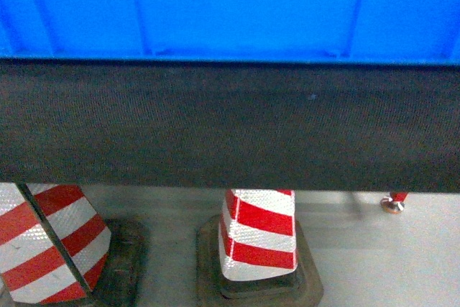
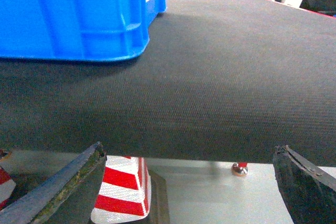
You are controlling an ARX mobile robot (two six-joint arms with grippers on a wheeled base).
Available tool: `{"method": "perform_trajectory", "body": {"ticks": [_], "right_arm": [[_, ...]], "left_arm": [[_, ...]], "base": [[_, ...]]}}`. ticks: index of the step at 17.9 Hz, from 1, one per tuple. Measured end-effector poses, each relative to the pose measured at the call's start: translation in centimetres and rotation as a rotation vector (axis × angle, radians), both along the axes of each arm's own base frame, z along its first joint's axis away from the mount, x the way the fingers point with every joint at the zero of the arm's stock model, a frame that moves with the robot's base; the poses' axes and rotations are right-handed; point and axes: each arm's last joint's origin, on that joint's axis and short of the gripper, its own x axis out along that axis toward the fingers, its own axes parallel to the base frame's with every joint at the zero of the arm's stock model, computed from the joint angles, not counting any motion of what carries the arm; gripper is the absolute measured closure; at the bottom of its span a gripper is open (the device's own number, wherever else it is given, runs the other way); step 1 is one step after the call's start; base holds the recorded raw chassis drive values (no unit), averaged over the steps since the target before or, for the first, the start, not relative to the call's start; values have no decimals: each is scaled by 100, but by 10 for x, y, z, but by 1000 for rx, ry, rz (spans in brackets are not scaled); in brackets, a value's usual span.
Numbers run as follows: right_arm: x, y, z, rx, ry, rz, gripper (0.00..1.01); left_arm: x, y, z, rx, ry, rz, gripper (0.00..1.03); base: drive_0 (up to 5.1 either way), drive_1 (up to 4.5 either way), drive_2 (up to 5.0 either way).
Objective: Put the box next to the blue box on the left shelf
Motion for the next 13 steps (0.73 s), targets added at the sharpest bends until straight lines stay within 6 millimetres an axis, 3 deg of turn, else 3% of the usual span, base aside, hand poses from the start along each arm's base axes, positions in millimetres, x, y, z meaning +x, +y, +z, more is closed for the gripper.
{"method": "perform_trajectory", "body": {"ticks": [13], "right_arm": [[0, 0, 0, -2, -3, 1, 3]], "left_arm": [[0, 0, 0, -1, -3, 1, 5]], "base": [[0, 0, 0]]}}
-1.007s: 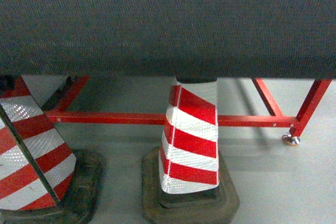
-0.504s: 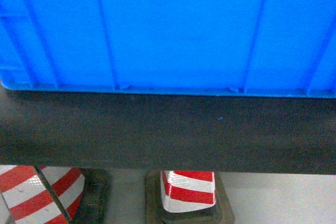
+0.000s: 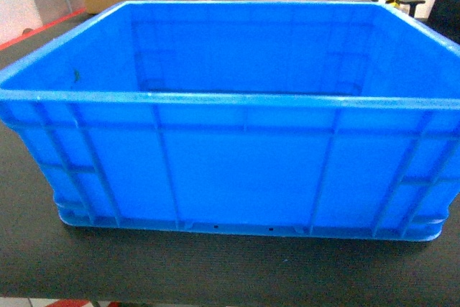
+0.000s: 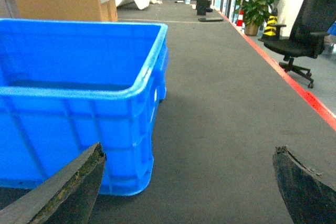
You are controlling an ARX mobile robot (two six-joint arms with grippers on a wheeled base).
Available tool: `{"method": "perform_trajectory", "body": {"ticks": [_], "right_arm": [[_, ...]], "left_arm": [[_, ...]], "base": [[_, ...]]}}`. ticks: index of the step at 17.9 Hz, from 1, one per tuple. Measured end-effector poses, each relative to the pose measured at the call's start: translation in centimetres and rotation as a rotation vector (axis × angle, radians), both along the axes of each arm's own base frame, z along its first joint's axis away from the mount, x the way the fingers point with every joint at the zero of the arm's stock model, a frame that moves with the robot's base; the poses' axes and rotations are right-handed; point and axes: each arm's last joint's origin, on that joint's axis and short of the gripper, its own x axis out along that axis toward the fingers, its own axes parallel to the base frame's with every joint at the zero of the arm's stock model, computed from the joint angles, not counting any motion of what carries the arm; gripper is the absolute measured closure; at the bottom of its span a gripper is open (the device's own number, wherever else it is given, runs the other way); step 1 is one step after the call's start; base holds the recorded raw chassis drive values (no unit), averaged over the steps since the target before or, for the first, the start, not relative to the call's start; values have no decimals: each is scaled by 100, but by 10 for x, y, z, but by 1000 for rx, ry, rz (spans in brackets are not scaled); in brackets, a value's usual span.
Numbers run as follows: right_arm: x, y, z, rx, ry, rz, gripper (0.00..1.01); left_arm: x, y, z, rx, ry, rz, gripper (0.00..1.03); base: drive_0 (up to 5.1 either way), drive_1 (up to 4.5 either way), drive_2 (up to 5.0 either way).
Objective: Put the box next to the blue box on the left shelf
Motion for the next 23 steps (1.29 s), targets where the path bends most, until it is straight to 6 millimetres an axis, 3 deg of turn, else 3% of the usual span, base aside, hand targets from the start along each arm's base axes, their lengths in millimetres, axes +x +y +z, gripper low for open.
{"method": "perform_trajectory", "body": {"ticks": [23], "right_arm": [[0, 0, 0, 0, 3, 0, 3]], "left_arm": [[0, 0, 0, 1, 2, 0, 5]], "base": [[0, 0, 0]]}}
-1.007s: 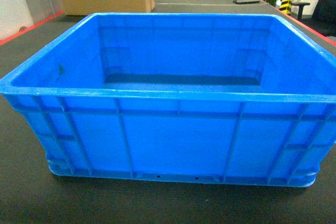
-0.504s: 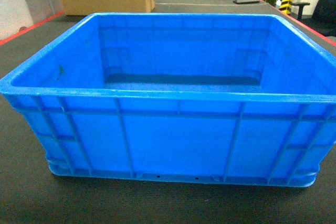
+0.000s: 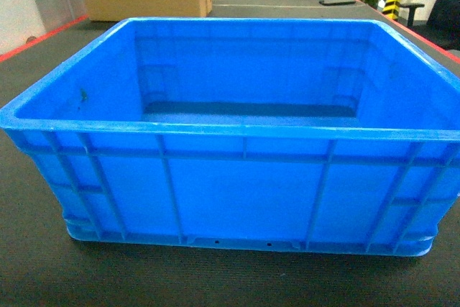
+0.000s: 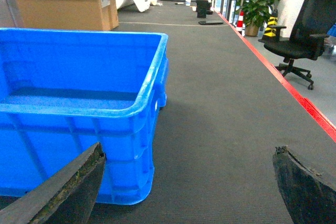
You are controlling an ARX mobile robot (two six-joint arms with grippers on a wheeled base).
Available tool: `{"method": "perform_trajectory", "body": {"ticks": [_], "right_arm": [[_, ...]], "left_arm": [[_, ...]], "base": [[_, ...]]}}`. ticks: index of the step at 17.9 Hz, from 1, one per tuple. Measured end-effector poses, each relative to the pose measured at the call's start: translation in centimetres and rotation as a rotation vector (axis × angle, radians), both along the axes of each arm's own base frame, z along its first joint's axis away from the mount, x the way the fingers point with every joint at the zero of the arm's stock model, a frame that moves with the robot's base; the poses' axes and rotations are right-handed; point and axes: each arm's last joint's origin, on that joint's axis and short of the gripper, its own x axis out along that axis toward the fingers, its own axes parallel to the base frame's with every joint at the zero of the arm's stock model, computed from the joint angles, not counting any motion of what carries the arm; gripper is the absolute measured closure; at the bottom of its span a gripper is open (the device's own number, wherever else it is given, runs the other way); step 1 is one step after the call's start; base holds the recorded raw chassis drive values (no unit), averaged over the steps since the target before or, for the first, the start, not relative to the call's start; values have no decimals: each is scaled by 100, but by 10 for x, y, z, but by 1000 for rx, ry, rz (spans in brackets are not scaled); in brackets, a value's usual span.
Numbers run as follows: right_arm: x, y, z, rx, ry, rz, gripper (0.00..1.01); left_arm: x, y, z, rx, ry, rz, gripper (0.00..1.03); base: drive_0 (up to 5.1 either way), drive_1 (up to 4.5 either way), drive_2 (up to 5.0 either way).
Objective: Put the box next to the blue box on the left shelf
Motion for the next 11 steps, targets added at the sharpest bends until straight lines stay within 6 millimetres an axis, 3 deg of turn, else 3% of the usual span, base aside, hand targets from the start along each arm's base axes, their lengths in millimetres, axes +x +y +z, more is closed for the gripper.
{"method": "perform_trajectory", "body": {"ticks": [11], "right_arm": [[0, 0, 0, 0, 0, 0, 3]], "left_arm": [[0, 0, 0, 0, 0, 0, 5]], "base": [[0, 0, 0]]}}
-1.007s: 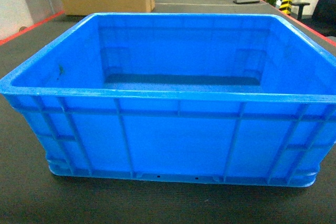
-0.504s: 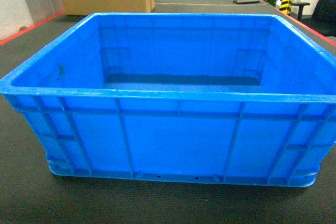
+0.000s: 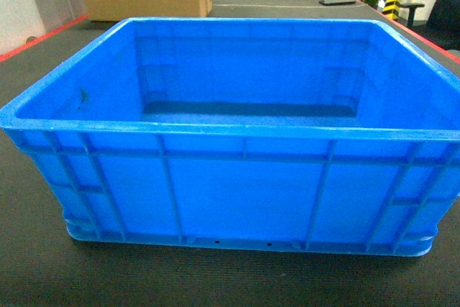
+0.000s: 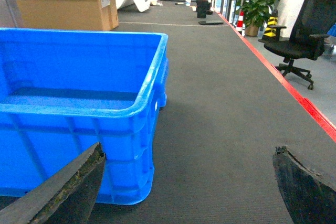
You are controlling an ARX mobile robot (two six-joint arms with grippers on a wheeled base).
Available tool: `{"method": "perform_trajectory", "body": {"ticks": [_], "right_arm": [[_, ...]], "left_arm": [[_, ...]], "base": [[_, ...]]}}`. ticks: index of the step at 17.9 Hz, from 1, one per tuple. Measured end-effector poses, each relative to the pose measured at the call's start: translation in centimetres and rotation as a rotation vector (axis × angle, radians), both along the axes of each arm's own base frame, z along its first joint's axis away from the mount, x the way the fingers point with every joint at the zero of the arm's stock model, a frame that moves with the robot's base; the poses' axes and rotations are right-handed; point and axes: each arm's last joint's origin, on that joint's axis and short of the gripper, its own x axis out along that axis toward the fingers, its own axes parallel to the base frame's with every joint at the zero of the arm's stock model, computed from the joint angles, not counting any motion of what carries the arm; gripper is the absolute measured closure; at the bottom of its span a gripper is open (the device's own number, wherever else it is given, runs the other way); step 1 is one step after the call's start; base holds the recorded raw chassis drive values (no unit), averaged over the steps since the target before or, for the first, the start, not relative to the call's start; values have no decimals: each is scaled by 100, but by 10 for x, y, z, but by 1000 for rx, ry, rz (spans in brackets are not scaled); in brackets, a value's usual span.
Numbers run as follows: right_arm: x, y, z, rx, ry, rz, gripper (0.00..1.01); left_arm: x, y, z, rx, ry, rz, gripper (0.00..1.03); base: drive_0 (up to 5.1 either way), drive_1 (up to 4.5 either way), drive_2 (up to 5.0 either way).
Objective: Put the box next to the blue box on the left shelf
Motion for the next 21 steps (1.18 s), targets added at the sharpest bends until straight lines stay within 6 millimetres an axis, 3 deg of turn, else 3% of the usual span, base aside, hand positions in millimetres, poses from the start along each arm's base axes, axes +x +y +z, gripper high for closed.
{"method": "perform_trajectory", "body": {"ticks": [12, 13, 14, 16, 19, 21], "right_arm": [[0, 0, 0, 0, 0, 0, 3], [0, 1, -3, 1, 72, -68, 3], [5, 6, -4, -26, 168, -162, 3], [12, 7, 1, -33, 160, -275, 3], [53, 10, 71, 15, 65, -185, 3], [104, 14, 88, 24, 230, -91, 3]], "left_arm": [[0, 0, -2, -8, 41, 33, 5], [2, -5, -3, -12, 167, 150, 5], [4, -4, -4, -4, 186, 235, 5], [11, -1, 10, -32, 110, 294, 5], [55, -3, 65, -37, 46, 192, 5], [106, -7, 91, -15, 137, 144, 5]], "base": [[0, 0, 0], [0, 0, 0], [0, 0, 0], [0, 0, 0], [0, 0, 0], [0, 0, 0]]}}
